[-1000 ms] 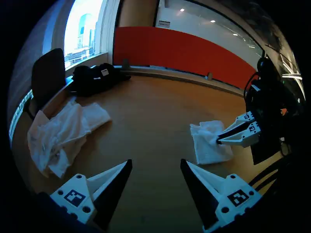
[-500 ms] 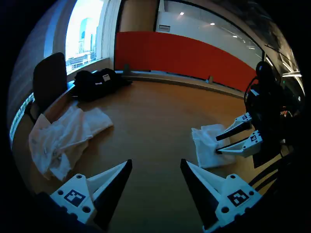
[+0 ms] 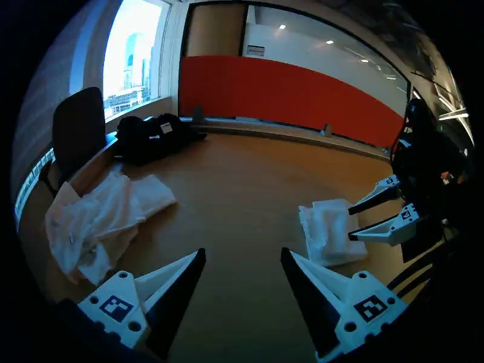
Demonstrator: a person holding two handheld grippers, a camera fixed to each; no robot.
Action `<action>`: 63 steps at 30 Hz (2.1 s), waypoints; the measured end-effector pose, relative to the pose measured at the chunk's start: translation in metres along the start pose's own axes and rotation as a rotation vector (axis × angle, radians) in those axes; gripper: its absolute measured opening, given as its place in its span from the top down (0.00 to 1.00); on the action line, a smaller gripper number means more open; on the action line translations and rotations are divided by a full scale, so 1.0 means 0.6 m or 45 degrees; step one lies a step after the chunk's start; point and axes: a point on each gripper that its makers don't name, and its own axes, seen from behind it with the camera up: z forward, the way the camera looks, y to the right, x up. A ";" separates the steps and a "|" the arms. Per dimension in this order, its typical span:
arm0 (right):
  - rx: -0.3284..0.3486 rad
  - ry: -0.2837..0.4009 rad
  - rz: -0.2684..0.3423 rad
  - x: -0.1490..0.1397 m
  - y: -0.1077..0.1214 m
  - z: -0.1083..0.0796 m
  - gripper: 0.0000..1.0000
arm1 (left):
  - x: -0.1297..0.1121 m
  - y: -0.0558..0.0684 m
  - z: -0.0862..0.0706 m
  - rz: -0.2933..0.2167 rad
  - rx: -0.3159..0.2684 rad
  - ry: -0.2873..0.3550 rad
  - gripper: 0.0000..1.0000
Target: Fold towel
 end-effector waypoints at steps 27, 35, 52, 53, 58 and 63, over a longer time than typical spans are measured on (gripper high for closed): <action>-0.103 -0.153 0.131 -0.149 -0.002 -0.036 0.10 | 0.017 0.008 0.001 0.028 -0.012 0.081 0.08; -0.124 -0.162 0.148 -0.161 -0.003 -0.031 0.24 | 0.016 0.003 -0.002 0.028 -0.008 0.089 0.08; -0.131 -0.131 0.195 -0.165 -0.006 -0.030 0.81 | 0.020 0.000 -0.004 0.038 -0.005 0.095 0.08; -0.129 -0.130 0.193 -0.164 -0.007 -0.030 0.84 | 0.019 -0.001 -0.004 0.038 -0.004 0.094 0.08; -0.132 -0.118 0.182 -0.159 -0.005 -0.033 0.92 | 0.019 -0.003 -0.006 0.039 -0.001 0.093 0.08; -0.122 -0.099 0.180 -0.149 -0.002 -0.038 0.93 | 0.019 -0.002 -0.007 0.045 -0.002 0.091 0.08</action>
